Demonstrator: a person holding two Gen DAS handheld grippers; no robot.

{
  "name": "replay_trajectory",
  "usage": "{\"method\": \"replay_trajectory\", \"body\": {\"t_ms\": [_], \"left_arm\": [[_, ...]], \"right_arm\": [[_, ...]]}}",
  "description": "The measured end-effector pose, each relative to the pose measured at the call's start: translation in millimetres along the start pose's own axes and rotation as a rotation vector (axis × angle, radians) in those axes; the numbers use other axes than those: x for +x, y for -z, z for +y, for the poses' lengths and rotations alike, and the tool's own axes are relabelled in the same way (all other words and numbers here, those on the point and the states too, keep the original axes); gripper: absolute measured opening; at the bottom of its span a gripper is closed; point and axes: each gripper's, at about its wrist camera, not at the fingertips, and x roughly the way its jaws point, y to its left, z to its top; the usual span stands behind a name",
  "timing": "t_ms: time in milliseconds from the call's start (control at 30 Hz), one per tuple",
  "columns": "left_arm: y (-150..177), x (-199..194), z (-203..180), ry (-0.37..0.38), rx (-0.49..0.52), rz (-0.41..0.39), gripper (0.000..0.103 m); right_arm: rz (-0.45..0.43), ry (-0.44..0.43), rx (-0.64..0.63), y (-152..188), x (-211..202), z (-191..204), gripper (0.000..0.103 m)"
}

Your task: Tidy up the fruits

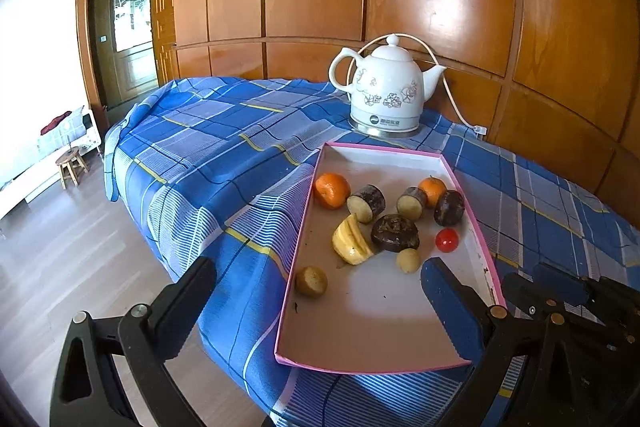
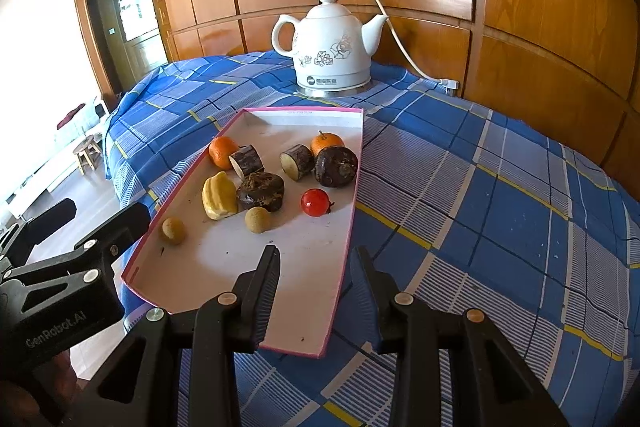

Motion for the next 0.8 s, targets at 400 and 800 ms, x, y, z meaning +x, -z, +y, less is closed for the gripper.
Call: {"method": "replay_trajectory", "body": {"t_ms": [400,800], "left_arm": [[0.4,-1.3,1.9,-0.001,-0.008,-0.004,0.103],[-0.4,-2.8,0.1,-0.002,-0.004,-0.009,0.103]], "right_arm": [[-0.008,-0.001,-0.006,0.2,-0.5,2.0,0.037],[-0.011,-0.002,-0.009,-0.1,-0.8,2.0,0.037]]}}
